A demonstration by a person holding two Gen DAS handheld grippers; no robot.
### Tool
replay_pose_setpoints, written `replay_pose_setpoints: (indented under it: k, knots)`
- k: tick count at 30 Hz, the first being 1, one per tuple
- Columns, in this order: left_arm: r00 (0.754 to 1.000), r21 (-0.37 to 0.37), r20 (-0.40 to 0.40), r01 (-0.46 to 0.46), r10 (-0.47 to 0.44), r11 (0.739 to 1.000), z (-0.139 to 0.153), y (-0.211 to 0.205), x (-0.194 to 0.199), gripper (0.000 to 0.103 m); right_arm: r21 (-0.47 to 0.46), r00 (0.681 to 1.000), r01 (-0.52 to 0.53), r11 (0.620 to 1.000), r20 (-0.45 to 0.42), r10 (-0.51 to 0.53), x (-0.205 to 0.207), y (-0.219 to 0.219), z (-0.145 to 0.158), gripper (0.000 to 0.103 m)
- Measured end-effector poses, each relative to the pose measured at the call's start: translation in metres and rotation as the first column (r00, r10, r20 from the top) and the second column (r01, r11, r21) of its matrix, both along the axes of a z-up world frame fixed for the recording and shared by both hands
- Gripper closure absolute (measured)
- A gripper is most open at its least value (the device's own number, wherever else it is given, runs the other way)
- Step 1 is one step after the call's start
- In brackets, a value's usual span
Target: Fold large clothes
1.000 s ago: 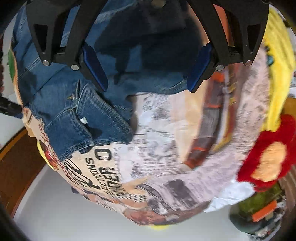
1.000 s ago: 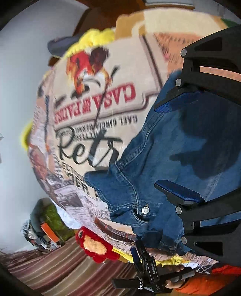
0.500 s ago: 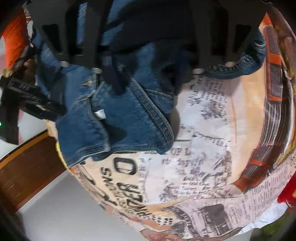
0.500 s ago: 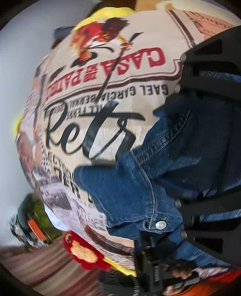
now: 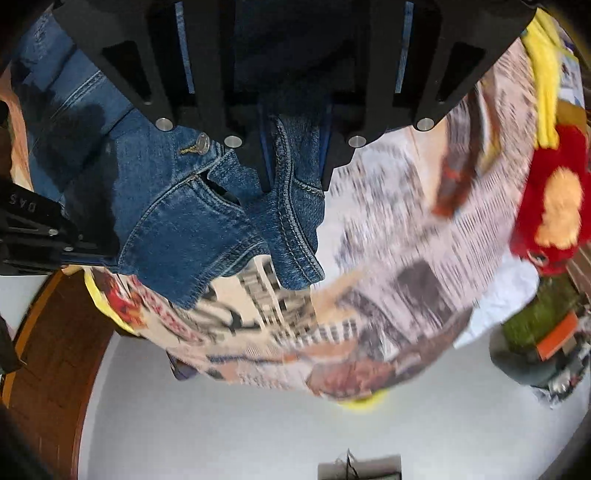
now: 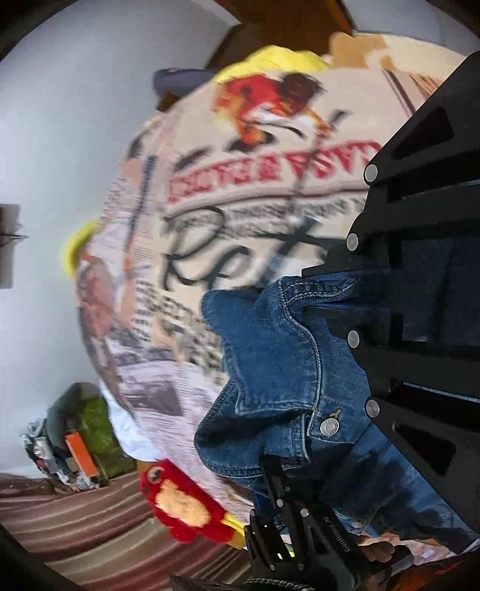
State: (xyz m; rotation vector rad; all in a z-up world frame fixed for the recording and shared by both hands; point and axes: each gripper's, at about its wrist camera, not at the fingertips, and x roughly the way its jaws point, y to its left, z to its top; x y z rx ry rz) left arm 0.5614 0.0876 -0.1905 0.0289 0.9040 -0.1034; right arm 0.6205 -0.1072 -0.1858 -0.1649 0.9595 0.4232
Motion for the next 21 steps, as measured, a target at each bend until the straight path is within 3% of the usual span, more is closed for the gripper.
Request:
replay_pose_setpoints:
  k: [5,8,11,12,14,18,21]
  knots:
    - [0.999,-0.047,-0.025,-0.028,0.027,0.999,-0.006,0.012,0.038,0.081,-0.023,0.999,0.033,0.999,0.022,-0.033,0.029,0.004,-0.001,0.094]
    - [0.995,-0.018,-0.093,-0.038,0.036,0.999,-0.032,0.012,0.059,0.075,-0.138,0.998,0.048,0.989,0.057,-0.040,0.038,0.012,-0.022,0.094]
    - [0.990,0.016,-0.128,-0.056,0.057,0.998,-0.053,0.013,0.064,0.062,-0.252,0.997,0.036,0.967,0.079,-0.016,0.036,0.017,-0.047,0.094]
    - [0.989,0.015,-0.131,-0.069,0.070,0.998,-0.059,0.016,0.064,0.053,-0.276,0.997,0.035,0.960,0.073,-0.015,0.036,0.016,-0.056,0.094]
    - [0.989,0.004,-0.112,-0.095,0.095,0.995,-0.062,0.022,0.061,0.042,-0.282,0.995,0.035,0.959,0.096,-0.008,0.032,0.010,-0.064,0.094]
    - [0.987,-0.049,-0.127,-0.101,0.095,0.994,-0.063,0.034,0.057,0.040,-0.293,0.995,0.028,0.956,0.102,0.003,0.027,0.000,-0.065,0.094]
    - [0.983,0.006,-0.139,-0.122,0.122,0.993,-0.062,0.035,0.049,0.040,-0.302,0.995,0.033,0.953,0.096,-0.004,0.024,-0.006,-0.066,0.093]
